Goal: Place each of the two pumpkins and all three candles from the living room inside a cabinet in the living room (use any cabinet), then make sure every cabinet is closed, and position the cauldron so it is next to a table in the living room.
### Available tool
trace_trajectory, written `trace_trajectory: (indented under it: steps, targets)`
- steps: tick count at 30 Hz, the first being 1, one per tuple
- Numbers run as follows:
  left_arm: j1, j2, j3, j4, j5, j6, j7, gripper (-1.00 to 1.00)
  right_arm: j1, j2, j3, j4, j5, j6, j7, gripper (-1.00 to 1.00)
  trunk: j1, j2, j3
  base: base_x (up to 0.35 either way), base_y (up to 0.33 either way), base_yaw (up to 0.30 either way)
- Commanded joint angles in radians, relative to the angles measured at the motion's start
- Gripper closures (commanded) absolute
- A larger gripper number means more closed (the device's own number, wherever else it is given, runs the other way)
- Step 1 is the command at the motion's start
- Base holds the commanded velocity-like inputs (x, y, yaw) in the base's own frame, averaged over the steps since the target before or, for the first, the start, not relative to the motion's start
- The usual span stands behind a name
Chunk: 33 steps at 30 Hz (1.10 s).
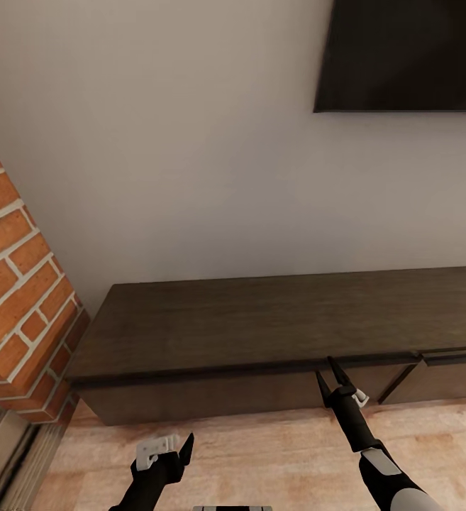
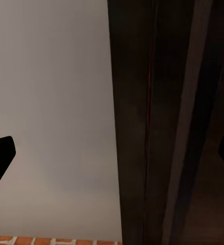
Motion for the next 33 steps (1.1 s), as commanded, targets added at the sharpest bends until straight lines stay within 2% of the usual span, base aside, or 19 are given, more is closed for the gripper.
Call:
trace_trajectory:
  steps: [1, 33]
  targets:
    - [0.000, 0.001, -0.002, -0.002, 0.008, 0.003, 0.007, -1.00, 0.000, 0.000, 0.003, 0.001, -0.009, 0.010, 0.002, -1.00, 0.000, 0.000, -0.001, 0.000, 0.000, 0.000]
    - [0.000, 0.001, -0.003, -0.004, 0.008, 0.003, 0.007, -1.00, 0.000, -0.002, 0.003, 0.001, -0.009, 0.010, 0.002, -1.00, 0.000, 0.000, -0.001, 0.001, 0.000, 0.000]
